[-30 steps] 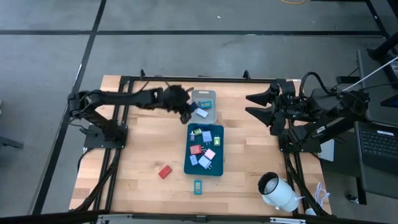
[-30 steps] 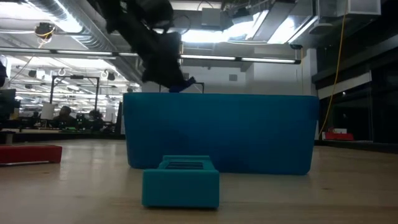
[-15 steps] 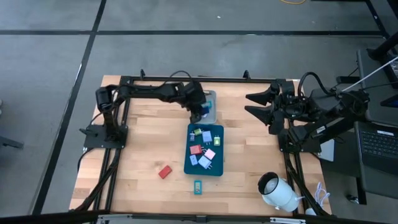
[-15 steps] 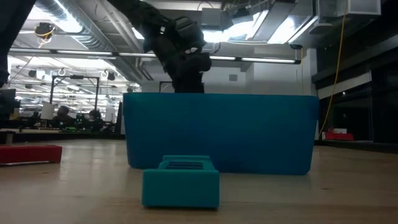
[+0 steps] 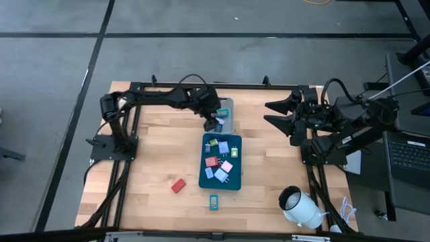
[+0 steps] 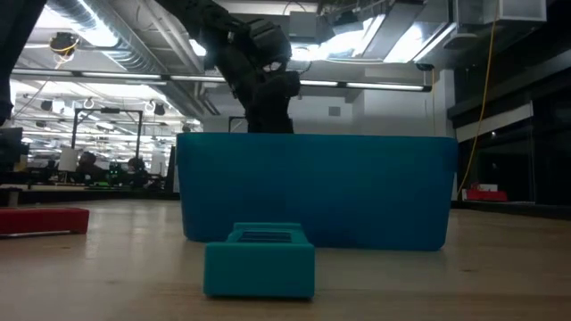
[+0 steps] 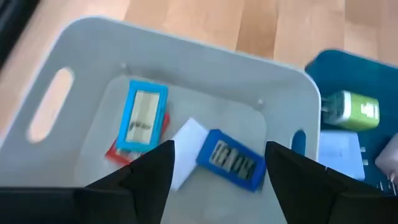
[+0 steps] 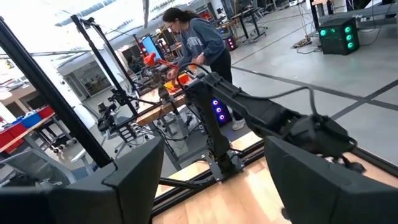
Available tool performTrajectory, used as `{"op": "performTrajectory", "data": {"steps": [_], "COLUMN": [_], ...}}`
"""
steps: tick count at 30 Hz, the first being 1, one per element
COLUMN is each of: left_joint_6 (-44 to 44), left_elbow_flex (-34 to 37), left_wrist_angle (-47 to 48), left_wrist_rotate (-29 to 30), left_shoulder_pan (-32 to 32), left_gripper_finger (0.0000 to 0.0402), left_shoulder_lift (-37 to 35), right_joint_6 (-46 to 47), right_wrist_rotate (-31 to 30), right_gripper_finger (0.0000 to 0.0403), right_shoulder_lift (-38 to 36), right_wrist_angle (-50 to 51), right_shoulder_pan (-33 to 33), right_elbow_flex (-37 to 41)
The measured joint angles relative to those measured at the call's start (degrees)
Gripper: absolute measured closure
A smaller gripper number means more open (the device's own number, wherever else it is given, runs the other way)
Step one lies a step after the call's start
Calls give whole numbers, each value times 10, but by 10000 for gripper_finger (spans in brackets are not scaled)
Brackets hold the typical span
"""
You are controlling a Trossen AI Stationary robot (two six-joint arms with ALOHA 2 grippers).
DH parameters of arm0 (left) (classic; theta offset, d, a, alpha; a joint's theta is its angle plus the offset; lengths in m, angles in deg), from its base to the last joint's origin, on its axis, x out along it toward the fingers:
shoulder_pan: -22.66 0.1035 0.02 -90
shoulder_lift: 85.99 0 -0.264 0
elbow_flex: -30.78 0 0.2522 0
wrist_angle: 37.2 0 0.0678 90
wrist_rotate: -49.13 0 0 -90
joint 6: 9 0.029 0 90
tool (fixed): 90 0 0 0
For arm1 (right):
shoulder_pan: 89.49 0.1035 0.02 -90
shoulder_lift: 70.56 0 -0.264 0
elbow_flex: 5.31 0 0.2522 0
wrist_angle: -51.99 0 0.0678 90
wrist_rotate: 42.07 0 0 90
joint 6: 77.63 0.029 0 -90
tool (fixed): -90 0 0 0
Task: Pick & Place Office items
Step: Put the orange digital clock into the gray bin
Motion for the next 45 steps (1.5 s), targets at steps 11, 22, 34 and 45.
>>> {"op": "performTrajectory", "data": {"steps": [11, 22, 34, 45], "left_joint_6": [-42, -545, -808, -850], "left_elbow_flex": [14, 132, 137, 137], "left_wrist_angle": [330, 300, 208, 164], "left_wrist_rotate": [26, 111, 238, 230], "left_shoulder_pan": [-58, -379, -585, -587], "left_gripper_finger": [151, 141, 127, 127], "left_shoulder_lift": [-186, -290, -131, -22], "right_joint_6": [-13, -31, -46, -39], "right_wrist_rotate": [2, 1, 2, 22], "right_gripper_finger": [119, 119, 119, 119], "right_shoulder_lift": [0, 0, 0, 0], "right_wrist_angle": [0, 0, 0, 0], "right_shoulder_pan": [0, 0, 0, 1], "right_elbow_flex": [0, 0, 0, 0]}}
